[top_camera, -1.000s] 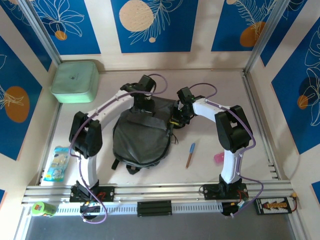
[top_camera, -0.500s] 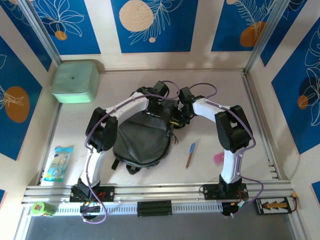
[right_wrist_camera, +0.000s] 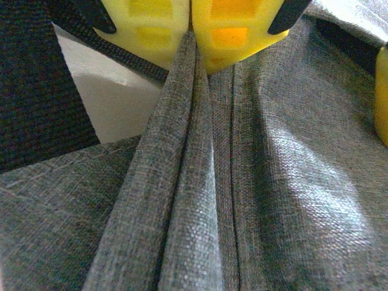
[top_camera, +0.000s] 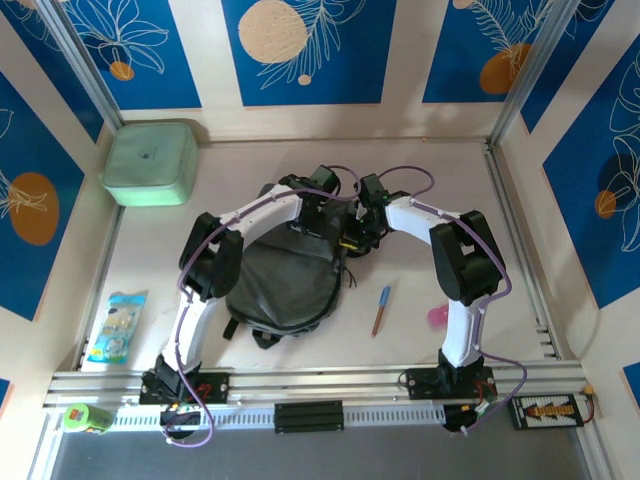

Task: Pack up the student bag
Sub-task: Unzip the student bag at the center of the table.

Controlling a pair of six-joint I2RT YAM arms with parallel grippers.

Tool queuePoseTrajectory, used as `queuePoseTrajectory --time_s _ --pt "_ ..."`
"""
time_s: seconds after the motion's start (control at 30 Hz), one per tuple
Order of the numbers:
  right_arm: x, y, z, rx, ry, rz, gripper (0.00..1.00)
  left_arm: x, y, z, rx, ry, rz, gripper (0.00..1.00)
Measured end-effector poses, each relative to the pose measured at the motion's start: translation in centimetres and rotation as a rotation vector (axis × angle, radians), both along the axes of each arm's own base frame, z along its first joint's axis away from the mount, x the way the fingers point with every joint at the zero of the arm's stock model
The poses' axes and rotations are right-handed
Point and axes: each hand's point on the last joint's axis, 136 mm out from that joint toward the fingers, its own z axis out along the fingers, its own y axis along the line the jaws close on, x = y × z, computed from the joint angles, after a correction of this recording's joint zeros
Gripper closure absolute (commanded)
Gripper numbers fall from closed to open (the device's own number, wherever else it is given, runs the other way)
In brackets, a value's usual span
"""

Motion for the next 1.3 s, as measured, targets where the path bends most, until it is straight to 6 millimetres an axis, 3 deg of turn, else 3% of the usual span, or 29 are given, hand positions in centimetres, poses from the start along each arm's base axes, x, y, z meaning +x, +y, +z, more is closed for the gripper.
queuePoseTrajectory --time_s 0.2,0.4,0.67,0.8,1.03,1.3 --pt "0.0 0.0 0.0 0.000 0.000 0.000 0.99 0.1 -0.1 0.1 0.003 0.000 0.003 1.00" --pt "0.0 0.0 0.0 -0.001 0.000 0.000 0.99 0.0 0.3 0.4 0.009 0.006 0.025 1.00" --pt "0.1 -0.2 0.0 -0.009 -0.006 -0.004 1.00 -0.1 2.1 4.0 -0.010 -0.040 0.085 1.00" --pt "0.2 -0.3 0.1 -0.026 -0.018 -0.011 1.00 -0.2 3.1 4.1 0.008 -0.040 0.100 1.00" --pt "0.3 -0.4 0.0 -0.046 -0.028 -0.011 1.00 0.6 6.3 2.7 0.061 -0.035 0.152 1.00" --pt "0.3 -0.5 0.1 -0.067 -0.038 -0.007 1.00 2.7 11.7 2.1 0.122 -0.043 0.242 1.00"
